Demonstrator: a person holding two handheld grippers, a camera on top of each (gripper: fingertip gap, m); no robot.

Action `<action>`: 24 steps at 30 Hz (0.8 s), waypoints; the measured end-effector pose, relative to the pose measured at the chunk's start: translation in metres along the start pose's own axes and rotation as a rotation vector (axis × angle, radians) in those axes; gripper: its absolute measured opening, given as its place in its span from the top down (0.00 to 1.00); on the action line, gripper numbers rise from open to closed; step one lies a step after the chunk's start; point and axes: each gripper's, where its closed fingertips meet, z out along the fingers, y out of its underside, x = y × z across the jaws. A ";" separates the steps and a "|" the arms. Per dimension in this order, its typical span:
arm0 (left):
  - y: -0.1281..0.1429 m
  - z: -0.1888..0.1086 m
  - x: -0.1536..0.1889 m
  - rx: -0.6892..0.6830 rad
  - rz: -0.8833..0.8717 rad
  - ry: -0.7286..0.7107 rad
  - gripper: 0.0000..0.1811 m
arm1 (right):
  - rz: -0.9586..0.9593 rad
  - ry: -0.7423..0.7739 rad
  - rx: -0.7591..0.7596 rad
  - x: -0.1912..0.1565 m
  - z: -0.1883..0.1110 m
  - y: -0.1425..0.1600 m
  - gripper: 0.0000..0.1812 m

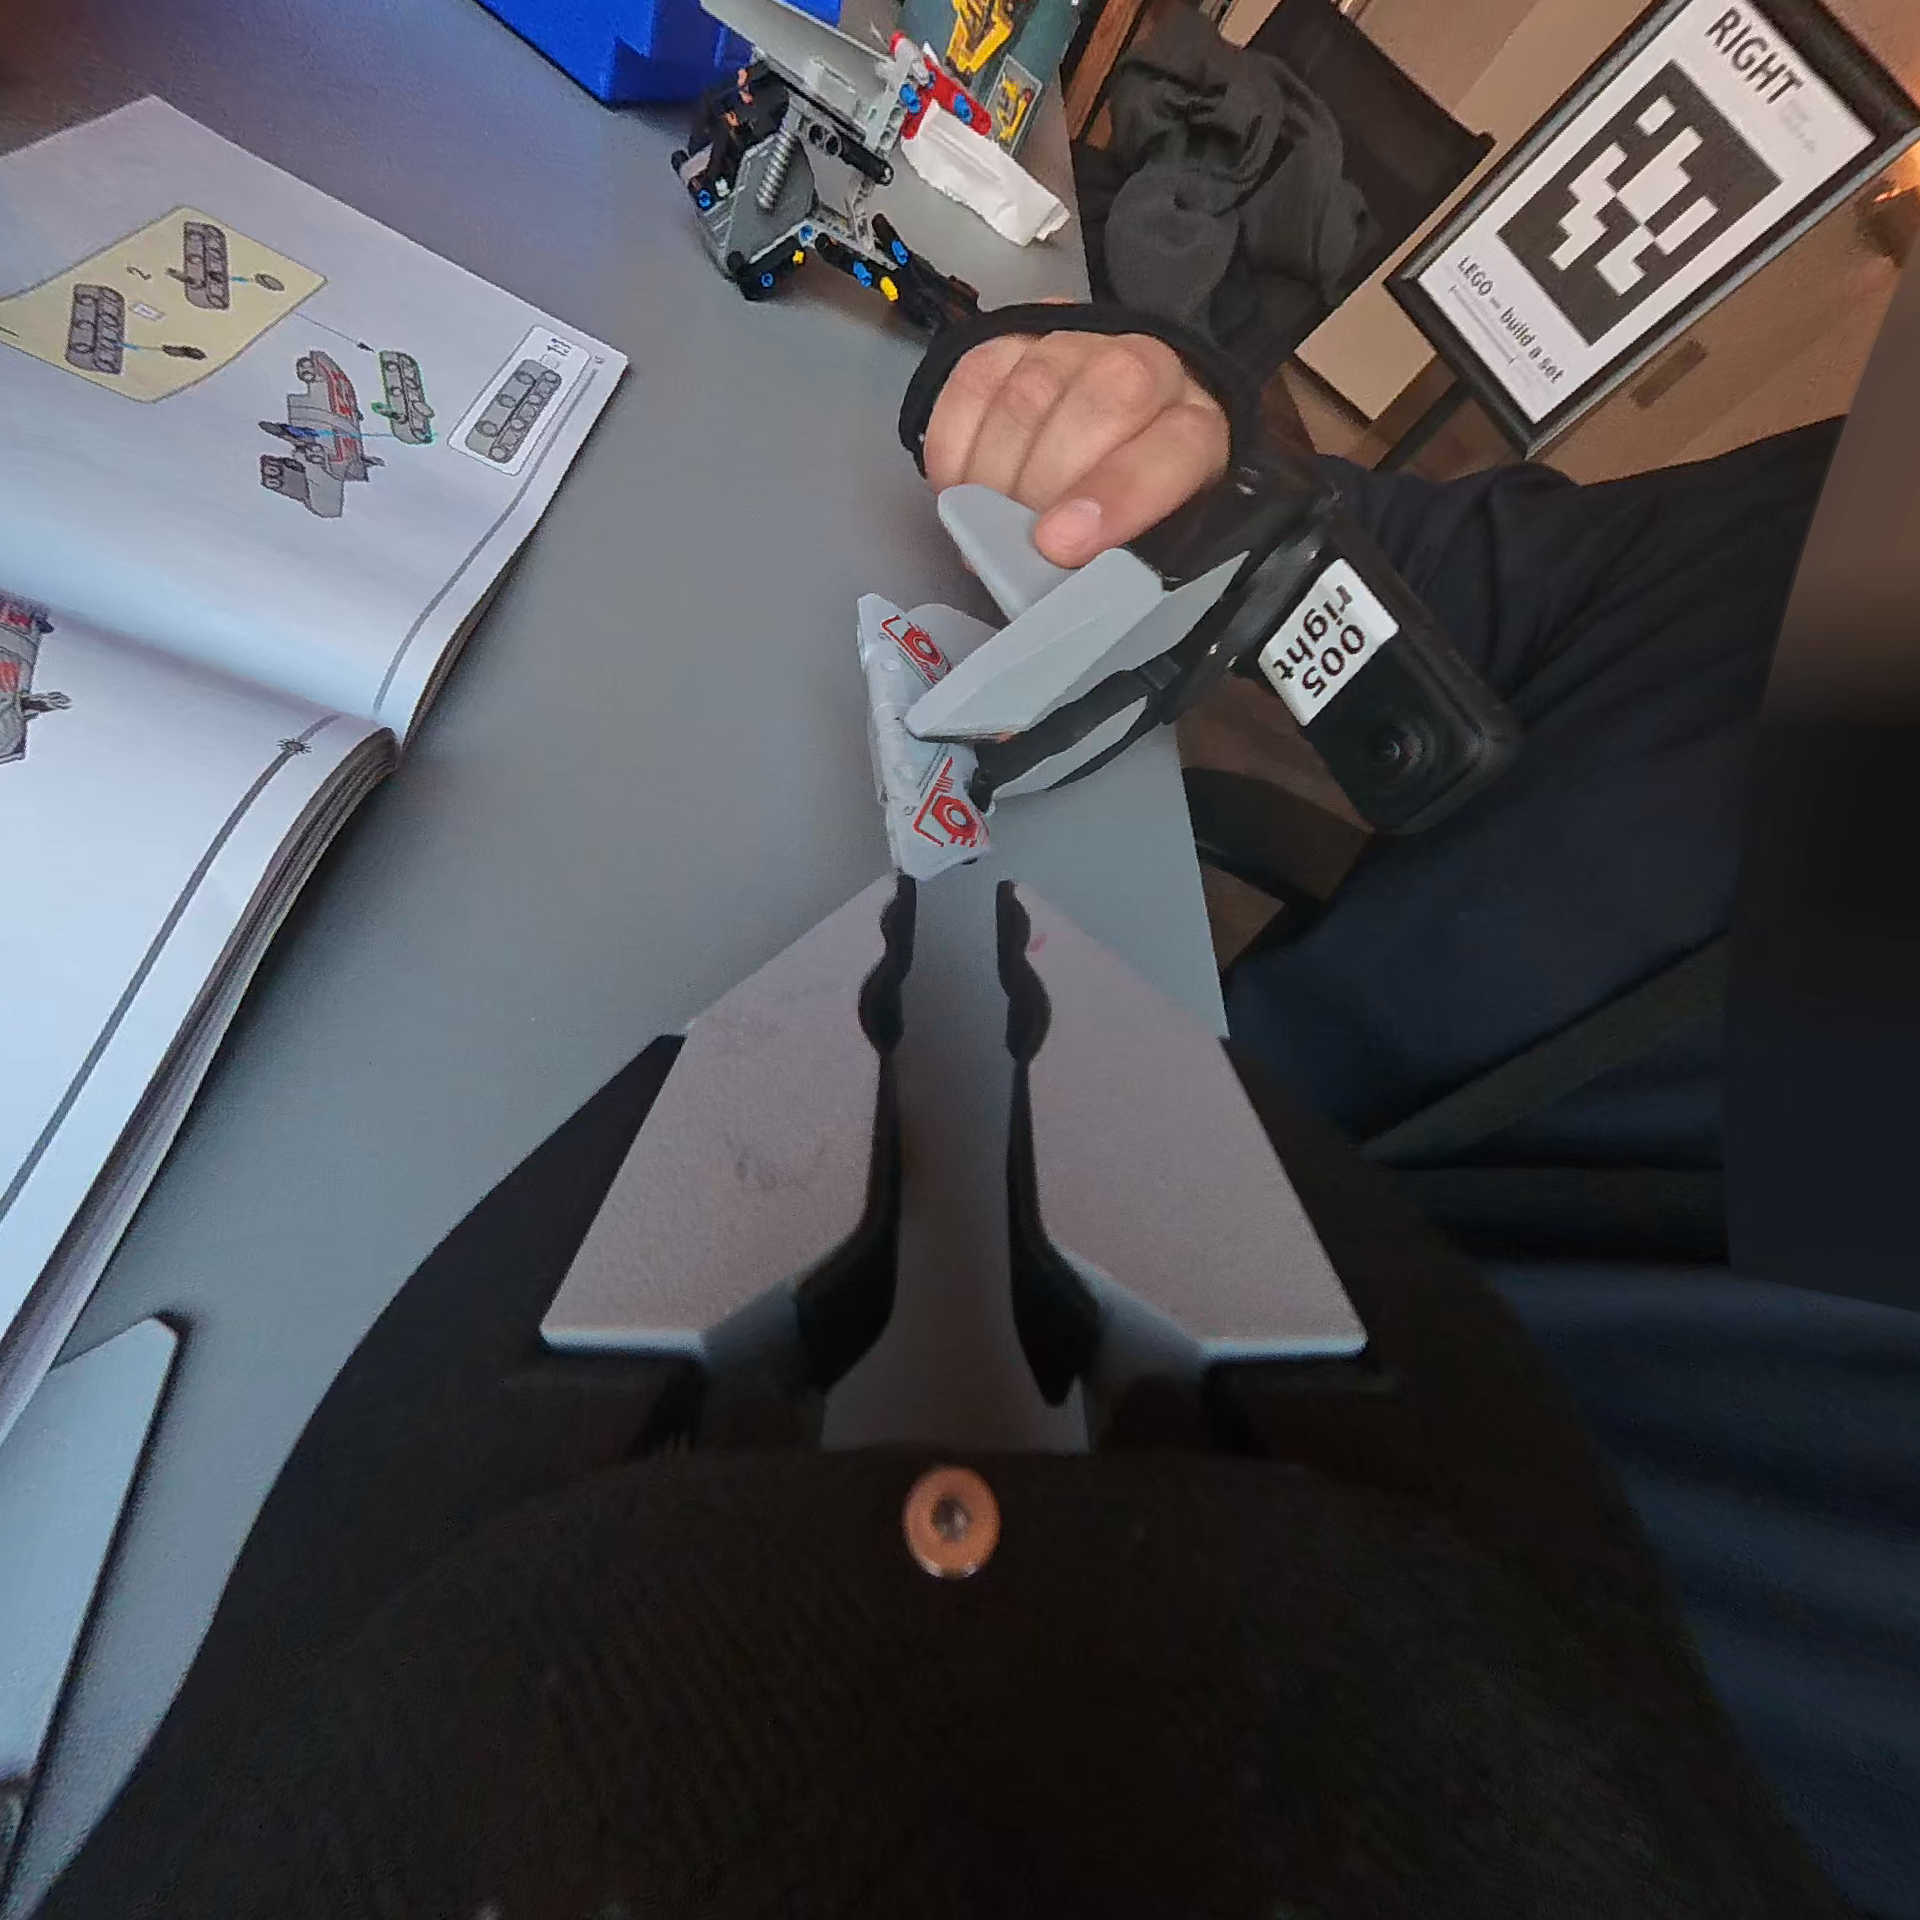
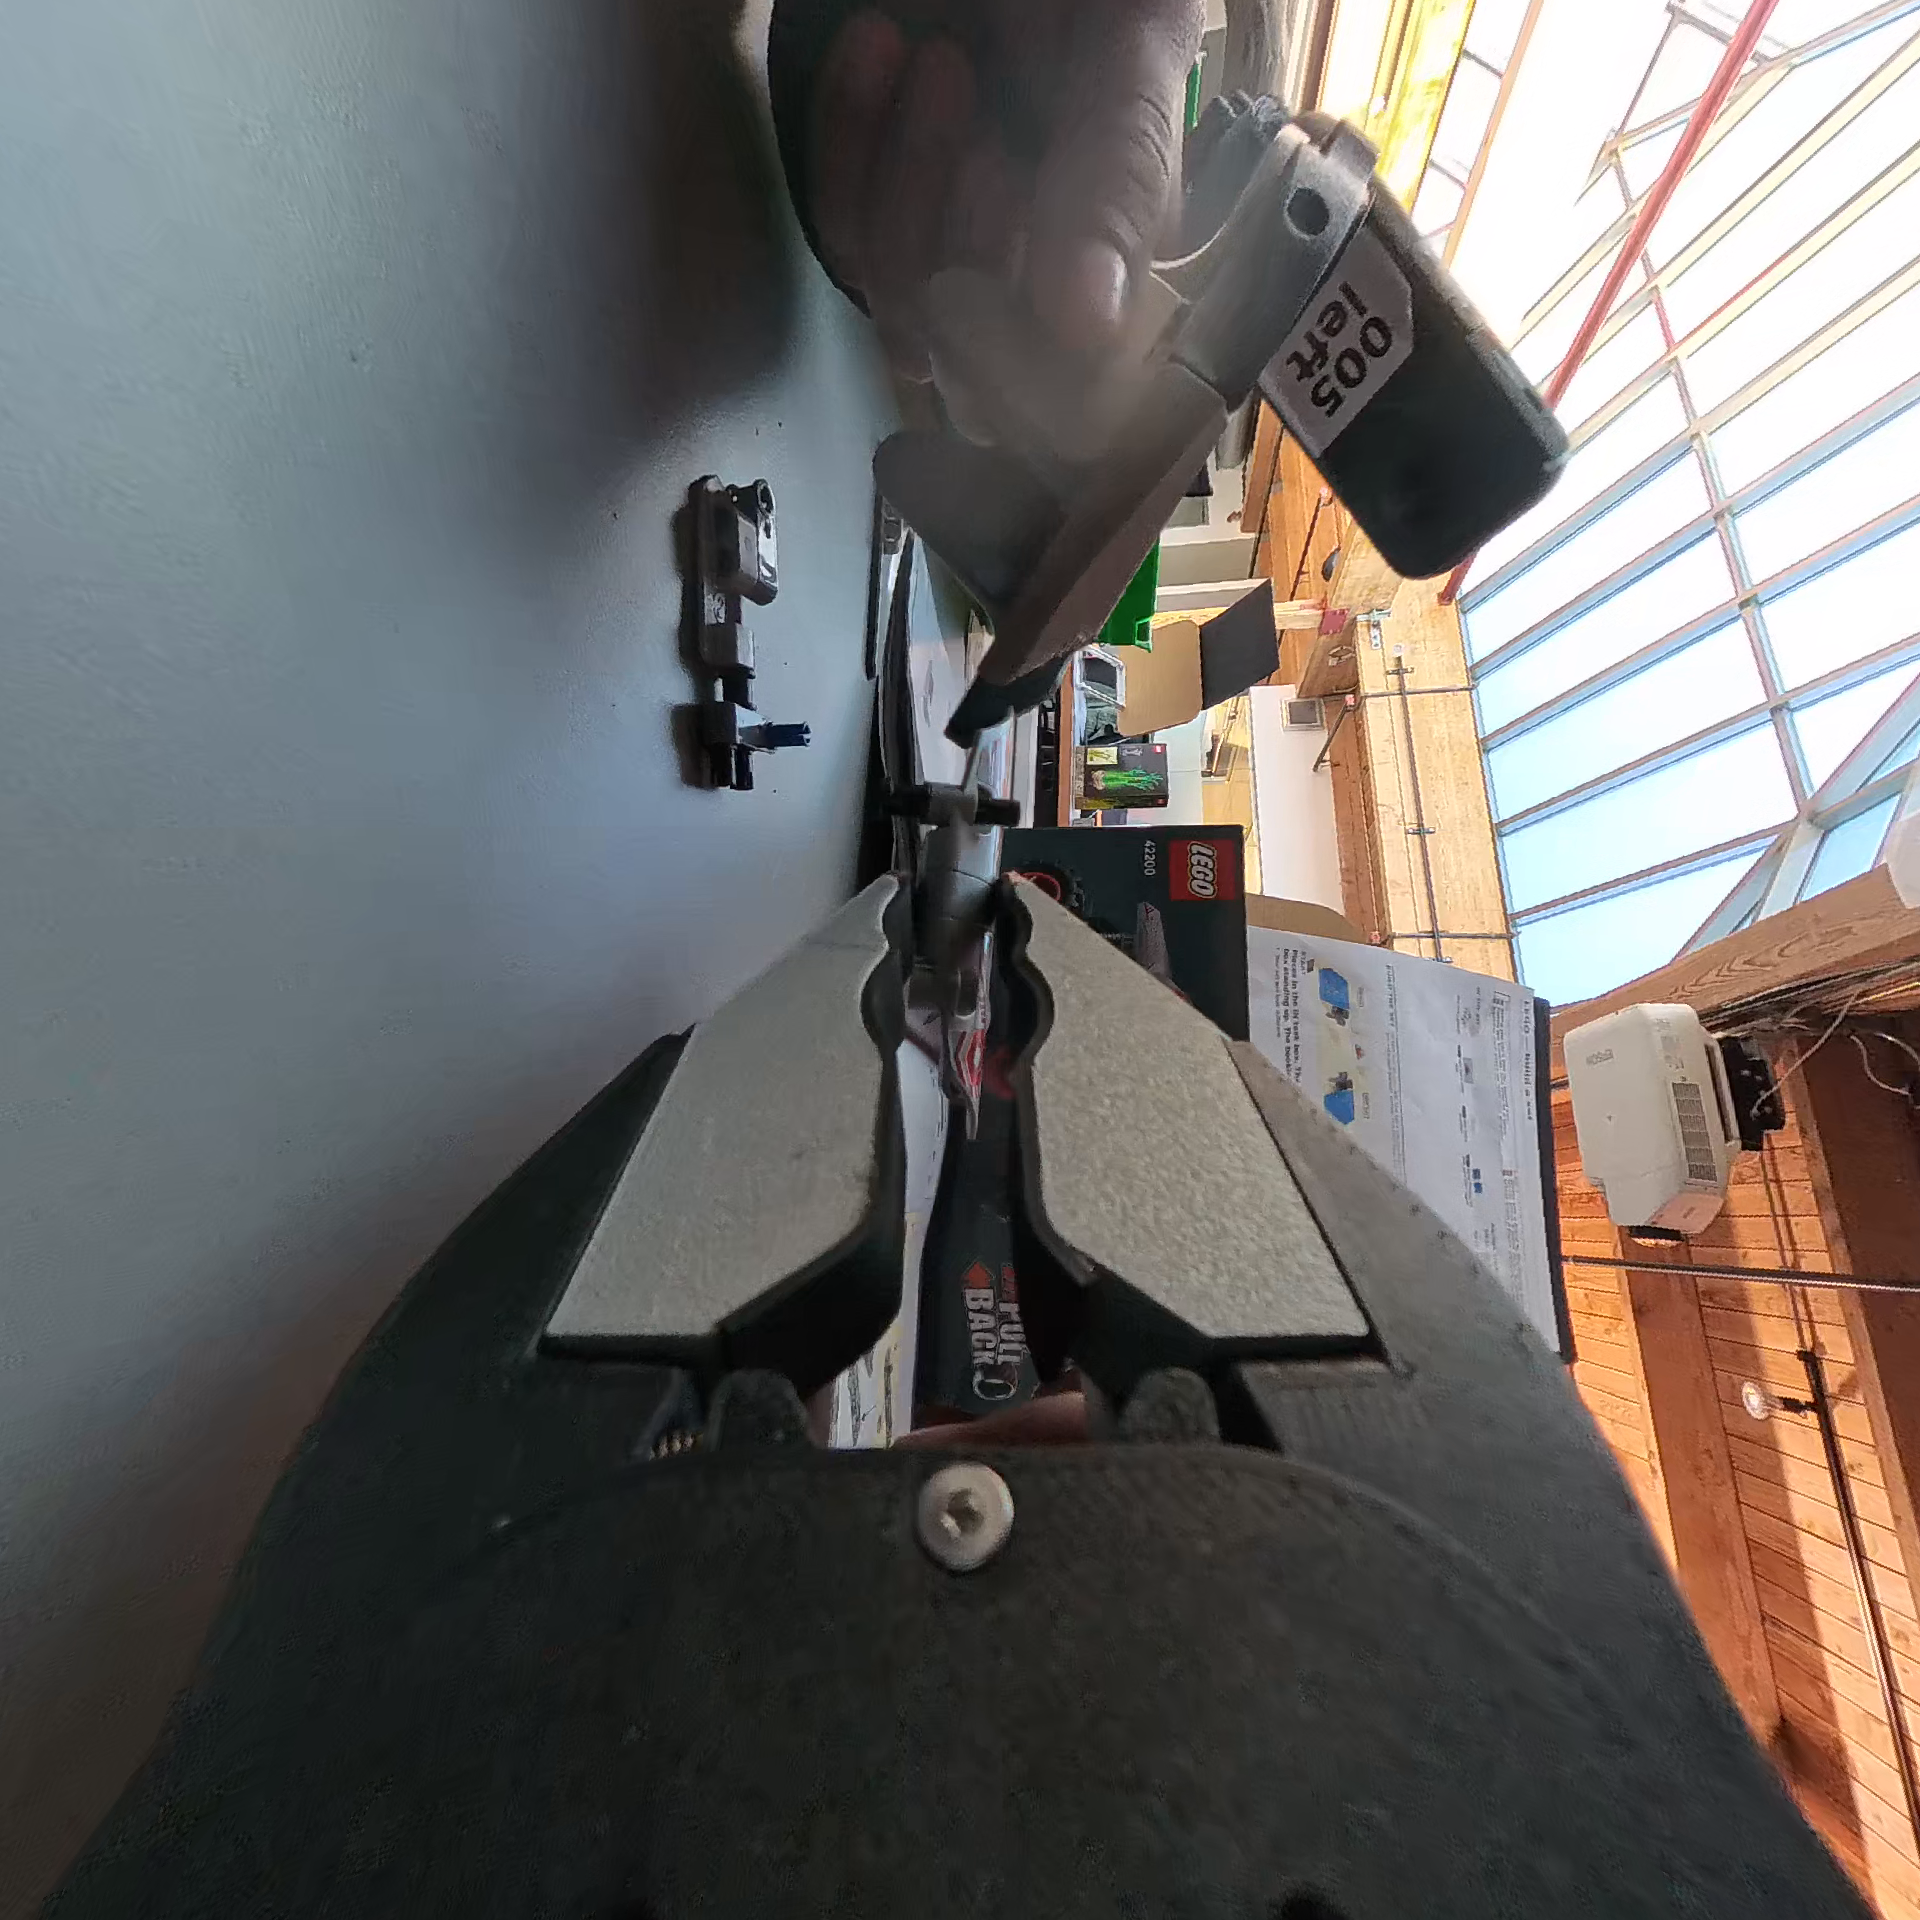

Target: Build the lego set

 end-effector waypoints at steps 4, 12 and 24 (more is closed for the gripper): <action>0.003 0.002 0.001 -0.014 -0.017 0.015 0.93 | -0.025 0.019 0.011 0.001 0.000 -0.004 0.93; 0.003 0.004 0.003 -0.009 -0.030 0.038 1.00 | -0.026 0.011 0.011 -0.001 0.001 -0.004 0.93; 0.001 0.002 0.001 0.006 -0.052 0.041 1.00 | -0.017 -0.007 0.011 -0.004 0.001 -0.003 0.93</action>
